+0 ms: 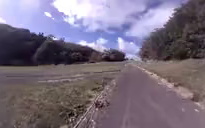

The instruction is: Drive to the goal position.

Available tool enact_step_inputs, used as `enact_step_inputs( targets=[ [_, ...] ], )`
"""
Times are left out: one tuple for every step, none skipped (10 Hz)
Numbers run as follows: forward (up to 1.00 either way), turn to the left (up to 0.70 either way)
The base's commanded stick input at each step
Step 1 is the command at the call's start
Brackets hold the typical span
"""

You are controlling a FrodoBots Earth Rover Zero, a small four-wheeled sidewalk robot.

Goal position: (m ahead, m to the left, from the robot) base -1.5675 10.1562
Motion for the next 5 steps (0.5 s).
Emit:
enact_step_inputs(
  targets=[
    [1.0, 0.03],
    [1.0, 0.03],
    [1.0, -0.08],
    [1.0, -0.19],
    [1.0, -0.39]
  ],
)
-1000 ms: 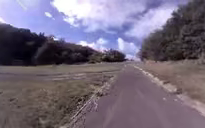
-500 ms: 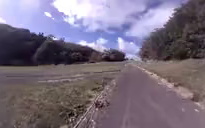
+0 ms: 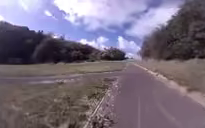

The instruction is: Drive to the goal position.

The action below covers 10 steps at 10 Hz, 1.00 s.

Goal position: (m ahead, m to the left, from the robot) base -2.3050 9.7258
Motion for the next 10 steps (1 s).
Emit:
enact_step_inputs(
  targets=[
    [1.0, -0.39],
    [1.0, -0.39],
    [1.0, -0.39],
    [1.0, -0.4],
    [1.0, -0.4],
    [1.0, -0.39],
    [1.0, -0.13],
    [1.0, -0.07],
    [1.0, 0.0],
    [1.0, 0.0]
  ],
)
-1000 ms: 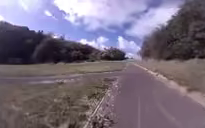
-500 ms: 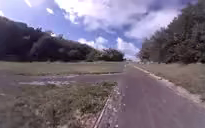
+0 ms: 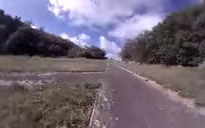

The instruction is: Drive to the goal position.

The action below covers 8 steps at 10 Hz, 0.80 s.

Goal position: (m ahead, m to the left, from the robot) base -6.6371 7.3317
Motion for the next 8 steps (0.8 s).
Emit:
enact_step_inputs(
  targets=[
    [1.0, 0.0],
    [1.0, 0.0],
    [1.0, 0.0],
    [1.0, 0.0],
    [1.0, 0.0],
    [1.0, 0.0],
    [1.0, 0.0],
    [1.0, 0.0]
  ],
)
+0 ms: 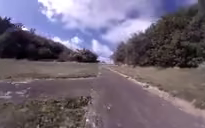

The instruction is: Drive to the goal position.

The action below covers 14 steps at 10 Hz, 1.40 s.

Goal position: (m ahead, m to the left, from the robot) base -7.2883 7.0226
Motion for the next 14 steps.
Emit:
enact_step_inputs(
  targets=[
    [1.0, 0.0],
    [1.0, 0.02],
    [1.0, 0.02],
    [1.0, 0.02],
    [1.0, 0.02],
    [1.0, 0.02],
    [1.0, 0.02],
    [1.0, 0.02],
    [1.0, 0.02],
    [1.0, 0.02],
    [1.0, 0.03],
    [1.0, 0.04],
    [1.0, 0.11],
    [1.0, 0.21]
  ],
)
